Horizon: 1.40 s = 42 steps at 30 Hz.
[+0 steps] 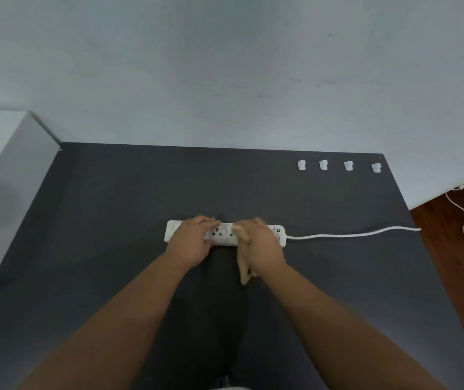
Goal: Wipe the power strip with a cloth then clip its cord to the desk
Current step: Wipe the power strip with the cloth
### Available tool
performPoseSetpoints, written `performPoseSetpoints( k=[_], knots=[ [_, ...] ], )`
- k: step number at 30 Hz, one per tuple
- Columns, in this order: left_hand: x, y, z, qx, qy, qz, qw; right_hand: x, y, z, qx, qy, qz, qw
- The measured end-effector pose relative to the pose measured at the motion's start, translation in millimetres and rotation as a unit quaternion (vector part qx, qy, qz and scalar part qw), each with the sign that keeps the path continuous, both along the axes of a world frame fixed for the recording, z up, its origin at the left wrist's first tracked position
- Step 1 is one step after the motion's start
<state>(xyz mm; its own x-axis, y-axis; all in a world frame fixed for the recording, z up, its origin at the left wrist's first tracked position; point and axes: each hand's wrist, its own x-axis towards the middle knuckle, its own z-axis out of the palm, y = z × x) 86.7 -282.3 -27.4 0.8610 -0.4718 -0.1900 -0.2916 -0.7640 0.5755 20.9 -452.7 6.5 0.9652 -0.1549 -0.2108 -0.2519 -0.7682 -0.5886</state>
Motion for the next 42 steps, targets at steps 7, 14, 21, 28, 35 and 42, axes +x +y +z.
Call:
performPoseSetpoints(
  k=[7, 14, 21, 28, 35, 42],
  knots=[
    [4, 6, 0, 0.009, 0.001, -0.033, 0.999, 7, 13, -16, -0.09, 0.047, 0.044, 0.994],
    [14, 20, 1, 0.026, 0.019, -0.086, 0.996, 3, -8, -8, -0.022, 0.038, -0.043, 0.998],
    [26, 60, 3, 0.086, -0.041, -0.053, 0.994, 3, 10, -23, -0.09, -0.027, -0.014, 0.995],
    [29, 95, 2, 0.054, 0.013, -0.003, 0.998, 6, 53, -23, -0.069, -0.036, 0.025, 0.997],
    [29, 97, 1, 0.019, 0.011, -0.004, 1.0, 16, 72, -9, -0.001, -0.001, 0.098, 0.995],
    [31, 96, 0, 0.023, 0.015, -0.001, 1.0, 33, 74, -18, -0.071, 0.011, 0.082, 0.994]
  ],
)
